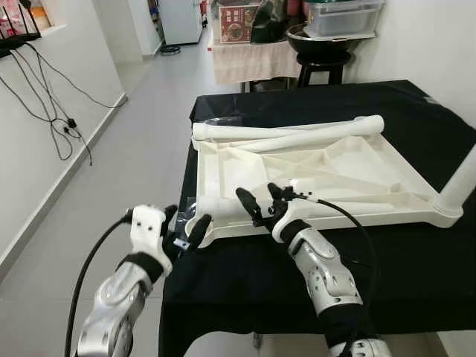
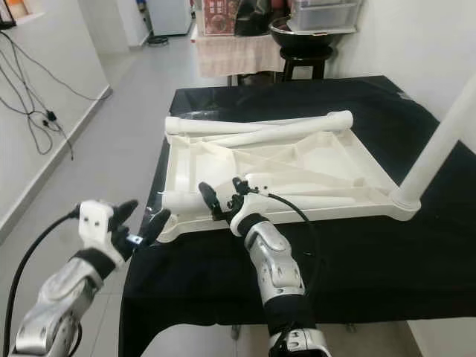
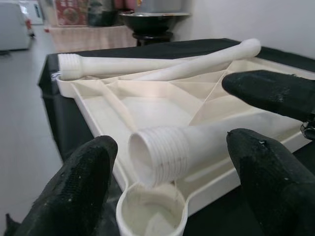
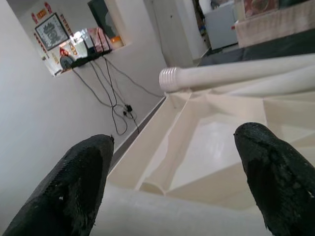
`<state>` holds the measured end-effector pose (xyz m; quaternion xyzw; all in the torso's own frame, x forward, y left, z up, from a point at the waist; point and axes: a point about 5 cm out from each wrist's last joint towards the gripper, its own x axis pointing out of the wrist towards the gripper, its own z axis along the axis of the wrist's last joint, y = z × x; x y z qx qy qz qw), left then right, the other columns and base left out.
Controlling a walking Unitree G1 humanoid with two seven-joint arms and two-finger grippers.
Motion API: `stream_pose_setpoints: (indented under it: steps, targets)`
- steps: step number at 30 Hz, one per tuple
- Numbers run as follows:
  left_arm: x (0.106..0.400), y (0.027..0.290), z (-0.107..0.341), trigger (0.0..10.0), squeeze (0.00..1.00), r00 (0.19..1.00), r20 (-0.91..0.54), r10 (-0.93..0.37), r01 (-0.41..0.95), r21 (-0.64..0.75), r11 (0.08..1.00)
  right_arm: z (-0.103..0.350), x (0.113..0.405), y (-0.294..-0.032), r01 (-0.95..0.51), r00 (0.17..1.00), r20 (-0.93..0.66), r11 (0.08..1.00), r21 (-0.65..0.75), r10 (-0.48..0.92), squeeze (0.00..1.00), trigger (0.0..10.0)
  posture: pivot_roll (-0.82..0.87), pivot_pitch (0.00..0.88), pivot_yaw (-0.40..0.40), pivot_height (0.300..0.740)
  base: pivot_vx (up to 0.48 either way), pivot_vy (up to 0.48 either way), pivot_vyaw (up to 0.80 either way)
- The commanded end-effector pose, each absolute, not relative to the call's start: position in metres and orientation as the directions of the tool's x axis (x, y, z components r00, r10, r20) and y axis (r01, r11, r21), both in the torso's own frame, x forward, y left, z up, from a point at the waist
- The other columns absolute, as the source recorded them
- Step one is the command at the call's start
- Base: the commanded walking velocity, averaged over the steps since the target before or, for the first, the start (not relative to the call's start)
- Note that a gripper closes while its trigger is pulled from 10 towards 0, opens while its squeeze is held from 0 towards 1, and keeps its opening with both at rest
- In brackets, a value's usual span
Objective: Building children table
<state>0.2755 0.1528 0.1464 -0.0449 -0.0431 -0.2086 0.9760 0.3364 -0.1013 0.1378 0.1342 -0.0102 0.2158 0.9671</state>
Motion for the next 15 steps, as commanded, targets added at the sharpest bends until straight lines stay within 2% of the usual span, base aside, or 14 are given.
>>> stream_pose_setpoints:
  steps: [1,3,5,8,15]
  targets:
    - [0.28,0.157,0.139,10.0,0.0,0.904,0.057,-0.424,0.428,-0.107,0.897,0.142,0.338,-0.106,-0.409,0.912,0.098,0.88,0.241,0.397,0.0,10.0,-0.06,0.0,0.029,0.74,0.0,0.0,0.0]
    - [0.28,0.157,0.139,10.0,0.0,0.904,0.057,-0.424,0.428,-0.107,0.897,0.142,0.338,-0.106,-0.409,0.912,0.098,0.88,0.241,0.397,0.0,10.0,-0.06,0.0,0.029,0.74,0.0,0.0,0.0]
    - [0.29,0.159,0.141,10.0,0.0,0.89,0.047,-0.454,0.453,-0.207,0.867,0.151,0.339,-0.115,-0.4,0.916,0.124,0.892,0.212,0.381,0.0,10.0,-0.08,0.0,0.037,0.74,0.0,0.0,0.0]
    - [0.295,0.16,0.143,10.0,0.0,0.88,0.044,-0.474,0.468,-0.256,0.846,0.156,0.34,-0.121,-0.393,0.918,0.139,0.898,0.197,0.371,0.0,10.0,-0.08,0.0,0.035,0.74,0.0,0.0,0.0]
    - [0.299,0.158,0.138,10.0,0.0,0.86,-0.009,-0.511,0.488,-0.28,0.826,0.168,0.345,-0.125,-0.392,0.914,0.174,0.907,0.154,0.365,0.0,10.0,-0.11,0.0,0.044,0.74,0.0,0.0,0.0]
